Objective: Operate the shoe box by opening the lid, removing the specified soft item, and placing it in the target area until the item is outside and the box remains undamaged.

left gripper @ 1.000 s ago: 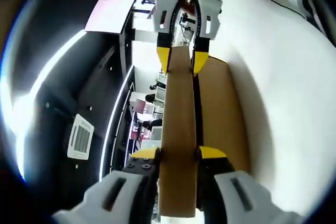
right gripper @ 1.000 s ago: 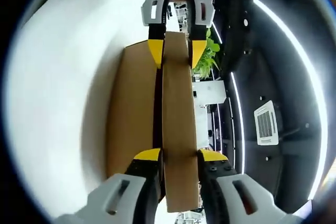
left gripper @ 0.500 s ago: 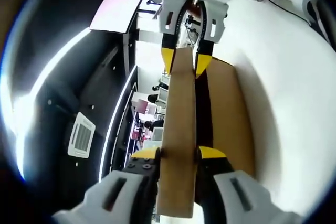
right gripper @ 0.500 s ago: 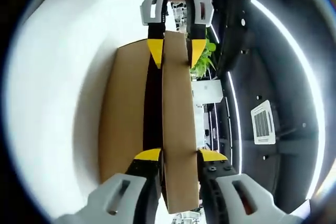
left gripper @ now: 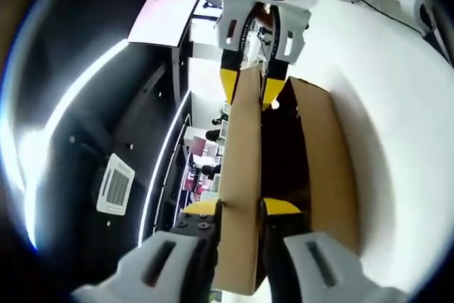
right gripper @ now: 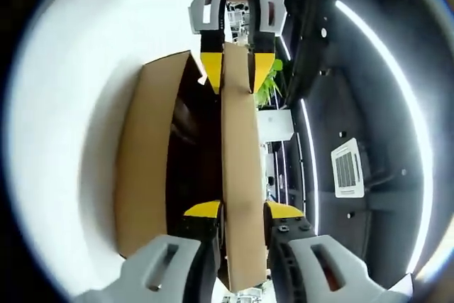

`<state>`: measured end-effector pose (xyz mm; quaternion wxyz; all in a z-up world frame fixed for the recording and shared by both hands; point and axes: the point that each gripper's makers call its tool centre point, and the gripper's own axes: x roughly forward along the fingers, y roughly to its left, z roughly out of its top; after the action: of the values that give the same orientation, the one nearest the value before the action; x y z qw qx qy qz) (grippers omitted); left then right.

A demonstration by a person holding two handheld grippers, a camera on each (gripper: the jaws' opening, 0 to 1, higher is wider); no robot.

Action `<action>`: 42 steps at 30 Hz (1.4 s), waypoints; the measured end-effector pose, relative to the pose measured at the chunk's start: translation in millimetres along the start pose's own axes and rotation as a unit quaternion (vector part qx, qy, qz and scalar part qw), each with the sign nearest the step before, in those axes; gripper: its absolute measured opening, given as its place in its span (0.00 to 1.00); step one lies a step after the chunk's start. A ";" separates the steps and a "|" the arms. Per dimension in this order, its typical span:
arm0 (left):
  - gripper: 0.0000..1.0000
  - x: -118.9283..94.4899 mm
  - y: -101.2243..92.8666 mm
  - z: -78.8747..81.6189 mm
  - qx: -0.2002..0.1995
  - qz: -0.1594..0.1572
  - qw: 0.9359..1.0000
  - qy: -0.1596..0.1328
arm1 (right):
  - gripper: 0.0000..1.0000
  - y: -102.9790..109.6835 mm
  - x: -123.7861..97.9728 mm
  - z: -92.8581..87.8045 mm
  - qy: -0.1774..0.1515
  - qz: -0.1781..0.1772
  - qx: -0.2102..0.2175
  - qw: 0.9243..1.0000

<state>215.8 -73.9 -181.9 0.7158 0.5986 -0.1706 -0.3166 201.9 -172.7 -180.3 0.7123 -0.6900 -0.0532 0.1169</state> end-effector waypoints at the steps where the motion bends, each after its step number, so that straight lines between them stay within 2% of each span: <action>1: 0.22 0.4 0.9 -0.1 0.001 0.000 1.000 0.000 | 0.22 -1.4 0.7 -0.1 0.000 -0.001 0.002 1.000; 22: 0.21 10.8 21.5 -1.6 0.000 0.014 1.000 0.001 | 0.18 -17.3 16.2 -2.7 0.007 -0.023 0.005 1.000; 34: 0.21 18.1 35.0 -3.8 -0.003 0.021 1.000 0.001 | 0.16 -31.0 26.3 -6.3 0.012 -0.031 -0.009 0.999; 40: 0.20 6.0 33.2 -10.2 -0.012 0.024 1.000 0.009 | 0.15 -33.8 27.1 -7.1 0.011 -0.036 -0.015 0.999; 42: 0.20 -1.2 32.2 -7.9 -0.014 0.023 1.000 0.006 | 0.15 -35.3 28.2 -7.3 0.011 -0.037 -0.017 0.999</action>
<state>227.9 -64.5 -152.4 0.7323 0.5863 -0.1758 -0.2985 234.2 -173.8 -147.8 0.7049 -0.7009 -0.0728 0.0814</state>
